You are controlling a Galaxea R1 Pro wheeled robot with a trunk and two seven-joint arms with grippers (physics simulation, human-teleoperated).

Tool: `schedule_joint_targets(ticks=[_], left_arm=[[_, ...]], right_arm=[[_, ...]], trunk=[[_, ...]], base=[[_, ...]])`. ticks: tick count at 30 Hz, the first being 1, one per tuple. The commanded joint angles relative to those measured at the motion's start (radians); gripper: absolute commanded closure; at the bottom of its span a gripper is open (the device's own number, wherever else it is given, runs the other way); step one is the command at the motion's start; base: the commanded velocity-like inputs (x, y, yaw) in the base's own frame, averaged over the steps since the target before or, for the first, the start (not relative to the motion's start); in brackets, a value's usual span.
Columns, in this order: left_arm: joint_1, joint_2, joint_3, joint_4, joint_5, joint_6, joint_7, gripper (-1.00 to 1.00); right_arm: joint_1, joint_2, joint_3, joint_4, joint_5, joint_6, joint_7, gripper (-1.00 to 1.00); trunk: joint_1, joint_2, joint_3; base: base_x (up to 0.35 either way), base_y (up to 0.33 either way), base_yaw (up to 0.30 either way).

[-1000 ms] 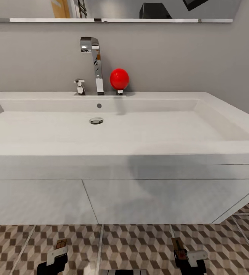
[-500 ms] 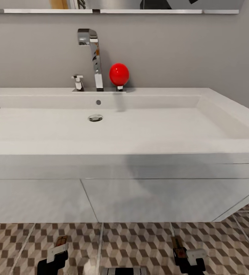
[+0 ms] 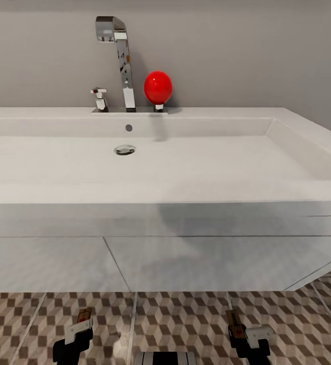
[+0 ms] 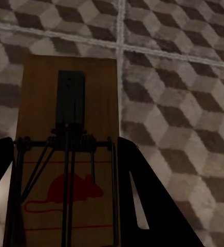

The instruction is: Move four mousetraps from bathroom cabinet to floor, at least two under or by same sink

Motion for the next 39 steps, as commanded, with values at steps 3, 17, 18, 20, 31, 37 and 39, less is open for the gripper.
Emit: schedule_joint_targets(ticks=[3, 17, 18, 20, 31, 37, 39], left_arm=[[-0.001, 0.001, -0.008, -0.001, 0.007, -0.004, 0.007, 1.0], [-0.001, 0.003, -0.007, -0.007, 0.008, -0.004, 0.008, 1.0], [-0.001, 0.004, -0.007, -0.011, 0.008, -0.004, 0.009, 1.0], [-0.001, 0.004, -0.007, -0.035, 0.007, -0.004, 0.009, 1.0], [-0.001, -0.002, -0.008, -0.077, 0.006, -0.004, -0.001, 1.0], [-0.001, -0.002, -0.012, -0.076, 0.006, -0.006, 0.001, 1.0], [-0.001, -0.002, -0.012, -0.076, 0.006, -0.006, 0.0, 1.0]], right_arm=[[-0.002, -0.001, -0.009, -0.008, 0.004, -0.004, -0.006, 1.0], [-0.002, -0.009, -0.01, -0.053, -0.103, -0.001, -0.007, 1.0], [-0.002, -0.009, -0.01, -0.053, -0.103, -0.001, -0.007, 1.0], [-0.002, -0.009, -0.01, -0.053, -0.103, -0.001, -0.007, 1.0], [-0.002, -0.009, -0.007, -0.053, -0.102, -0.001, -0.007, 1.0], [-0.002, -0.009, -0.007, -0.052, -0.102, -0.003, -0.007, 1.0], [-0.002, -0.009, -0.006, -0.052, -0.102, -0.004, -0.007, 1.0]], trunk=[[0.0, 0.0, -0.001], [0.002, -0.001, -0.02], [0.003, -0.002, -0.024], [0.003, -0.002, -0.028], [0.003, -0.002, -0.028], [0.003, -0.002, -0.028], [0.003, -0.002, -0.028]], base=[[0.0, 0.0, 0.0], [0.0, 0.0, 0.0], [0.0, 0.0, 0.0], [0.0, 0.0, 0.0], [0.035, 0.0, 0.0], [0.108, 0.0, 0.0], [0.021, 0.0, 0.0]])
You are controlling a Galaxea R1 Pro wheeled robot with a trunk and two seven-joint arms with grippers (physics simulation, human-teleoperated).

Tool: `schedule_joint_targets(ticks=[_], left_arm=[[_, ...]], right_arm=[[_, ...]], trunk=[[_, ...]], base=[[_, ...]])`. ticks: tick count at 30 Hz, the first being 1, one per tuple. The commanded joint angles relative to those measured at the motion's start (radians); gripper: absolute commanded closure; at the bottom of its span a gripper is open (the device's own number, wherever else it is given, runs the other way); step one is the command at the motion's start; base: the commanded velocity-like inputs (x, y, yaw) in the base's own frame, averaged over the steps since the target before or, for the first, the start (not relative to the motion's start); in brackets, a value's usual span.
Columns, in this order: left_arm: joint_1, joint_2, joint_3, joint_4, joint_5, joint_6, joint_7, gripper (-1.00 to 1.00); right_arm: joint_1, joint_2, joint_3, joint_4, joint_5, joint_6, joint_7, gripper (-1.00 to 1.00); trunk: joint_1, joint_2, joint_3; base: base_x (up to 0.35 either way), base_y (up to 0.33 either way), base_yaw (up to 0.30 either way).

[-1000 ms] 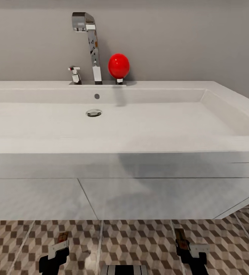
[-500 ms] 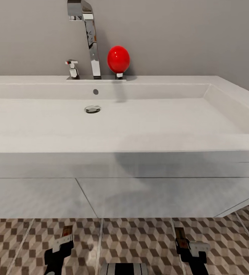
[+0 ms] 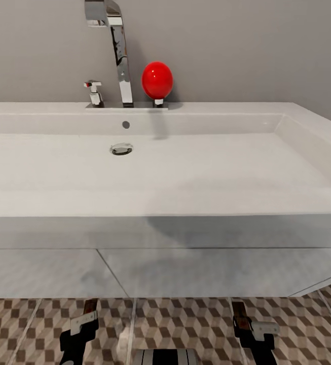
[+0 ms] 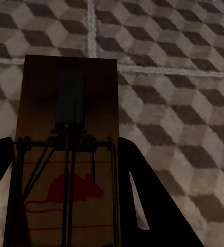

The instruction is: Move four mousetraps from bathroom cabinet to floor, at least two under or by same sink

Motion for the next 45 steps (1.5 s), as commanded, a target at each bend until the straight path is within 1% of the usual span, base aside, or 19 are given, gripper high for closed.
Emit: schedule_joint_targets(ticks=[1, 18, 33, 40, 45], left_arm=[[-0.001, 0.001, -0.008, 0.0, 0.008, -0.005, 0.007, 1.0], [-0.001, 0.001, -0.007, 0.0, 0.005, 0.0, 0.008, 1.0], [-0.001, 0.001, -0.006, 0.001, 0.004, -0.002, 0.014, 1.0], [-0.001, 0.001, -0.008, 0.001, 0.006, -0.003, 0.01, 1.0], [-0.001, 0.001, -0.01, 0.001, 0.007, -0.005, 0.007, 1.0]], right_arm=[[-0.001, 0.0, -0.003, 0.001, 0.01, -0.003, -0.004, 1.0], [-0.001, 0.001, -0.001, 0.001, 0.011, 0.001, -0.001, 1.0], [-0.001, 0.002, -0.001, 0.001, 0.011, 0.001, -0.001, 1.0], [-0.001, 0.002, -0.001, 0.001, 0.011, 0.001, -0.001, 1.0], [-0.001, 0.002, -0.001, 0.001, 0.01, 0.001, -0.001, 1.0]], trunk=[[0.0, 0.0, -0.001], [0.0, 0.0, -0.001], [0.007, -0.004, -0.059], [0.007, -0.004, -0.059], [0.007, -0.004, -0.059]], base=[[0.01, 0.0, 0.0], [0.001, 0.0, 0.0], [0.0, 0.0, 0.0], [0.0, 0.0, 0.0], [-0.134, 0.0, 0.0]])
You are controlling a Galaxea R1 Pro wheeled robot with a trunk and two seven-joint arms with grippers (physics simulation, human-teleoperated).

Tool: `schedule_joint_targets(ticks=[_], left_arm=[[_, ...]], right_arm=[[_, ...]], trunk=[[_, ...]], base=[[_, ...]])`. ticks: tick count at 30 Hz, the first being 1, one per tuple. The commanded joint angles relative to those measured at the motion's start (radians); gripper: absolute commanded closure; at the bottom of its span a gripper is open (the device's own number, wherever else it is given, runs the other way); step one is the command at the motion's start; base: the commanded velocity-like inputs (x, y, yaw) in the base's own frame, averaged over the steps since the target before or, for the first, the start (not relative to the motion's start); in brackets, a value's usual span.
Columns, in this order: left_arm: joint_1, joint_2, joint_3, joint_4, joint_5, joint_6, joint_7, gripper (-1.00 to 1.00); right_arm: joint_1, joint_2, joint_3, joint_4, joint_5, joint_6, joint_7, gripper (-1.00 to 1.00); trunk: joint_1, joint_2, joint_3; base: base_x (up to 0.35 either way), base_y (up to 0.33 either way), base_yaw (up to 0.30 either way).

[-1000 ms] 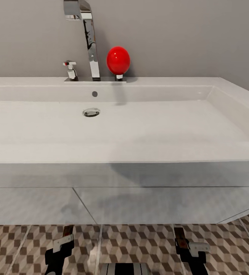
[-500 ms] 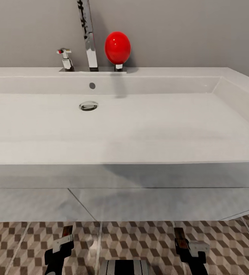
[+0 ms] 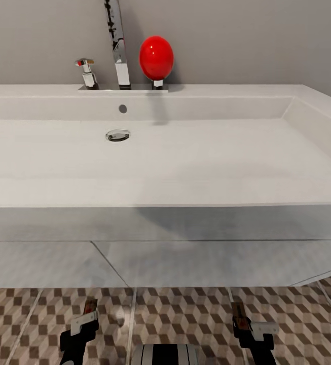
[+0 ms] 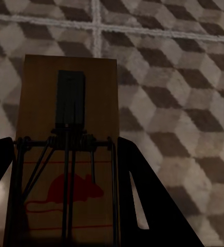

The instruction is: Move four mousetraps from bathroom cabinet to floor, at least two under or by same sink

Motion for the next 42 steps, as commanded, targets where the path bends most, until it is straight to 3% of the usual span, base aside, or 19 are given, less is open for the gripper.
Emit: schedule_joint_targets(ticks=[1, 4, 13, 19, 42], left_arm=[[-0.001, 0.001, -0.008, 0.0, 0.008, -0.005, 0.007, 1.0], [-0.001, 0.001, -0.008, -0.001, 0.007, -0.005, 0.007, 1.0], [-0.001, 0.001, -0.001, 0.0, 0.006, -0.005, 0.013, 1.0], [-0.001, 0.001, -0.005, 0.0, 0.006, -0.005, 0.013, 1.0], [-0.001, 0.001, -0.001, 0.0, 0.005, -0.005, 0.014, 1.0]], right_arm=[[-0.001, 0.0, -0.004, 0.001, 0.01, -0.003, -0.004, 1.0], [-0.001, 0.0, -0.004, 0.001, 0.01, -0.003, -0.004, 1.0], [-0.001, 0.001, -0.004, 0.001, 0.01, -0.003, -0.004, 1.0], [-0.001, 0.002, -0.004, 0.001, 0.01, -0.003, -0.004, 1.0], [-0.001, 0.002, -0.002, 0.002, 0.011, -0.005, -0.004, 1.0]], trunk=[[0.0, 0.0, -0.001], [0.0, 0.0, -0.001], [0.004, -0.002, -0.035], [0.004, -0.002, -0.035], [0.014, -0.008, -0.124]], base=[[-0.034, 0.0, 0.0], [-0.015, 0.0, 0.0], [-0.002, 0.0, 0.0], [0.0, 0.0, 0.0], [0.0, 0.0, 0.0]])
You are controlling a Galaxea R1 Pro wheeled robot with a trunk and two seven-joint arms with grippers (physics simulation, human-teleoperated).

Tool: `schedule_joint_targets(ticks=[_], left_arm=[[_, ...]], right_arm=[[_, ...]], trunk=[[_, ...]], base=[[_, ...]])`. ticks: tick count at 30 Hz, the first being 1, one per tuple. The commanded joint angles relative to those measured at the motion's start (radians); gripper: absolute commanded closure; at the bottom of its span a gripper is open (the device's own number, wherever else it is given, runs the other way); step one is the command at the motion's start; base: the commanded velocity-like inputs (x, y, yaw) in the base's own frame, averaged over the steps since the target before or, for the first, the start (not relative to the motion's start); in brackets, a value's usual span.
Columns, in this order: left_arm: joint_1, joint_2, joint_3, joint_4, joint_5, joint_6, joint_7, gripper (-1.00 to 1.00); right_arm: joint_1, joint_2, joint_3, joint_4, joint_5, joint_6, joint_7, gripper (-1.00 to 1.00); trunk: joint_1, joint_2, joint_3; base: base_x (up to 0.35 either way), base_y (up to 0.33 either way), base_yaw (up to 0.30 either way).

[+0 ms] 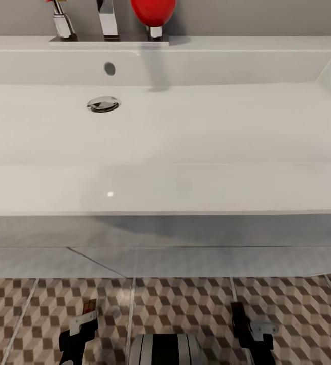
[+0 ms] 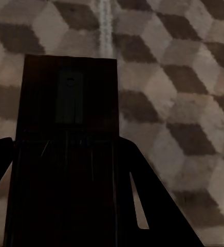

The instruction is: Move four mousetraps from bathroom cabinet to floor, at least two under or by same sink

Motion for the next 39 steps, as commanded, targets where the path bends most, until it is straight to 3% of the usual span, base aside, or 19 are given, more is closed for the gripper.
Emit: schedule_joint_targets(ticks=[1, 25, 32, 39], left_arm=[[-0.001, 0.001, -0.008, 0.0, 0.008, -0.005, 0.007, 1.0], [-0.004, 0.01, -0.011, -0.017, 0.01, 0.012, 0.001, 1.0], [-0.049, 0.015, -0.012, -0.025, 0.008, 0.019, -0.001, 1.0], [-0.105, 0.016, -0.011, -0.029, 0.009, 0.117, -0.001, 1.0]], right_arm=[[-0.001, 0.0, -0.003, 0.001, 0.01, -0.003, -0.004, 1.0], [-0.017, 0.0, -0.002, -0.033, 0.012, 0.002, -0.003, 1.0], [-0.058, 0.0, -0.002, -0.047, 0.01, 0.007, -0.004, 1.0], [-0.079, 0.0, -0.002, -0.048, 0.01, 0.008, -0.003, 1.0]], trunk=[[0.0, 0.0, -0.005], [0.001, -0.001, -0.008], [0.001, -0.001, -0.008], [0.001, -0.001, -0.008]], base=[[0.0, 0.0, 0.0], [0.0, 0.0, 0.0], [0.0, 0.0, 0.0], [0.0, 0.0, 0.0]])
